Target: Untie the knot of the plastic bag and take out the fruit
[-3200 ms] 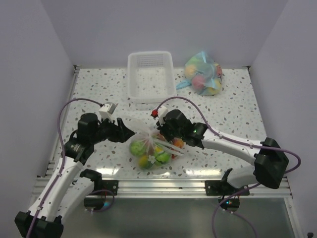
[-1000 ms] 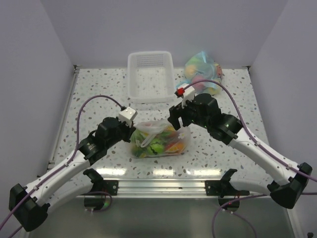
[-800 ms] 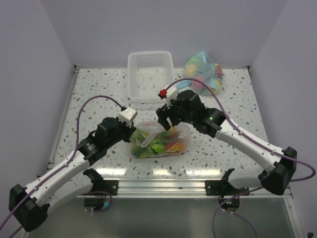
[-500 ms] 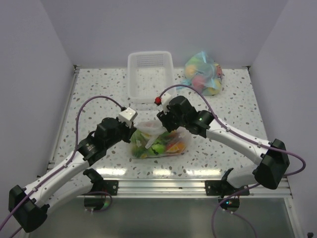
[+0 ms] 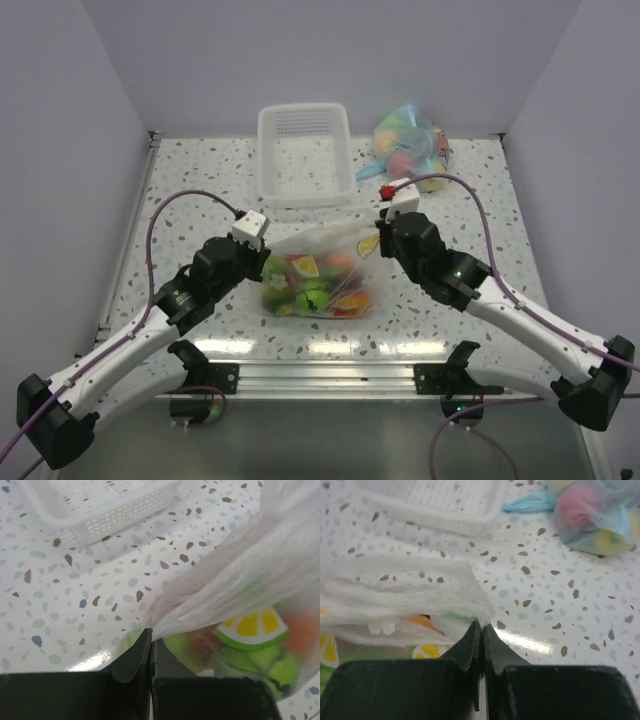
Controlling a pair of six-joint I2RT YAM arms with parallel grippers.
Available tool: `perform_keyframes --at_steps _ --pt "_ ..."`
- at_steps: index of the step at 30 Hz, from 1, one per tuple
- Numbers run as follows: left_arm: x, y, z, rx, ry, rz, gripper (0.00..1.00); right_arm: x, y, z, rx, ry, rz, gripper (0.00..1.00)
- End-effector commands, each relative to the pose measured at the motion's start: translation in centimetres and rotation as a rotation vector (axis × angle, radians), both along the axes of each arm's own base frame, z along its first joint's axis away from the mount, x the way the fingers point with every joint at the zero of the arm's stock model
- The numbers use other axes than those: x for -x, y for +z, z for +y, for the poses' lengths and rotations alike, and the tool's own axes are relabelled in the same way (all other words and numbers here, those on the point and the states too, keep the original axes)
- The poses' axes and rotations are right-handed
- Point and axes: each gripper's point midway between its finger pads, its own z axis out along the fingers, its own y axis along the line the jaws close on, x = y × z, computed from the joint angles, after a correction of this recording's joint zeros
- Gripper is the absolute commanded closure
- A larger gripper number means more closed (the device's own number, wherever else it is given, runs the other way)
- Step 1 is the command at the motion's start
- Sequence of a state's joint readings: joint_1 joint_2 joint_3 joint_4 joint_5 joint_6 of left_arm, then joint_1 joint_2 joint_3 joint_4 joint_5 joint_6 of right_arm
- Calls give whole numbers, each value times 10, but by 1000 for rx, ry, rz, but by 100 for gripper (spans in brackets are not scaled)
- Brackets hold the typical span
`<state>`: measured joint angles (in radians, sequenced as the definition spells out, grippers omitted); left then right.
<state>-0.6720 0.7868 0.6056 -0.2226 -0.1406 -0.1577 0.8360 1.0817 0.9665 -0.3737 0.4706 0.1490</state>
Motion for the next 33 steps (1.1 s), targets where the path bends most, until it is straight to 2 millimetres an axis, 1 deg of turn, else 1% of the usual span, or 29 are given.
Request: perform_keyframes --at_steps 1,2,3,4,5,7,8,9,10,11,12,13,14,15,17,18,19,21,22,23,24,25,26,27,28,29,30,31,33 --pt "-25 34 26 61 226 -97 100 -8 59 -82 -243 -458 -217 100" --pt "-27 33 27 81 261 -73 100 -7 66 -86 -320 -493 -238 100" --pt "-31 35 33 84 314 -74 100 -5 70 -88 -361 -495 -257 100" --pt "-34 45 34 108 340 -81 100 -6 82 -84 -424 -480 -285 100" --pt "-36 47 33 131 362 -66 100 -5 91 -81 -462 -452 -300 100" --pt "-39 57 33 169 387 -71 100 -6 104 -58 -480 -318 -311 100" --pt "-38 60 31 210 399 -64 100 -9 101 -48 -427 -265 -309 100" --pt "-37 62 29 237 394 -54 100 -10 102 -40 -418 -225 -301 100" --pt "-35 61 26 258 389 -43 100 -7 95 -22 -405 -131 -260 100" --pt "-32 62 25 300 390 -31 96 -7 88 -13 -376 -80 -238 100" --pt "-28 60 23 318 377 -15 80 -4 82 -4 -371 -28 -216 100" --pt "-24 54 22 328 369 4 71 2 77 7 -378 44 -187 100" --pt "-18 57 22 355 357 8 62 6 71 13 -372 81 -170 100" --pt "-12 55 19 366 331 28 43 10 62 18 -365 110 -149 100" --pt "-2 57 18 386 311 57 28 18 54 26 -361 162 -121 100" --pt "2 58 14 393 280 76 19 21 46 28 -354 176 -105 100" --pt "5 66 11 406 261 80 16 23 44 30 -353 190 -96 100" --pt "12 64 2 401 217 130 11 27 39 33 -353 207 -79 100" --pt "13 74 -2 413 196 131 6 28 37 34 -351 206 -75 100" --pt "15 71 -10 399 177 159 3 30 36 35 -347 211 -73 100" --pt "14 80 -14 402 168 150 1 29 35 34 -343 205 -73 100" --pt "20 82 -26 389 136 155 0 29 33 35 -334 207 -68 100" --pt "20 77 -34 351 131 167 0 30 31 36 -323 210 -67 100" --pt "16 78 -35 320 161 142 0 29 34 35 -319 207 -75 100" --pt "18 91 -44 314 146 124 0 30 31 34 -309 204 -70 100" --pt "23 81 -57 252 114 147 0 29 32 33 -307 199 -75 100" --pt "22 87 -62 248 113 138 0 30 30 32 -303 196 -73 100" --pt "26 84 -70 222 88 140 0 29 29 29 -299 183 -76 100" --pt "23 79 -78 187 91 132 0 30 29 27 -298 179 -78 100"
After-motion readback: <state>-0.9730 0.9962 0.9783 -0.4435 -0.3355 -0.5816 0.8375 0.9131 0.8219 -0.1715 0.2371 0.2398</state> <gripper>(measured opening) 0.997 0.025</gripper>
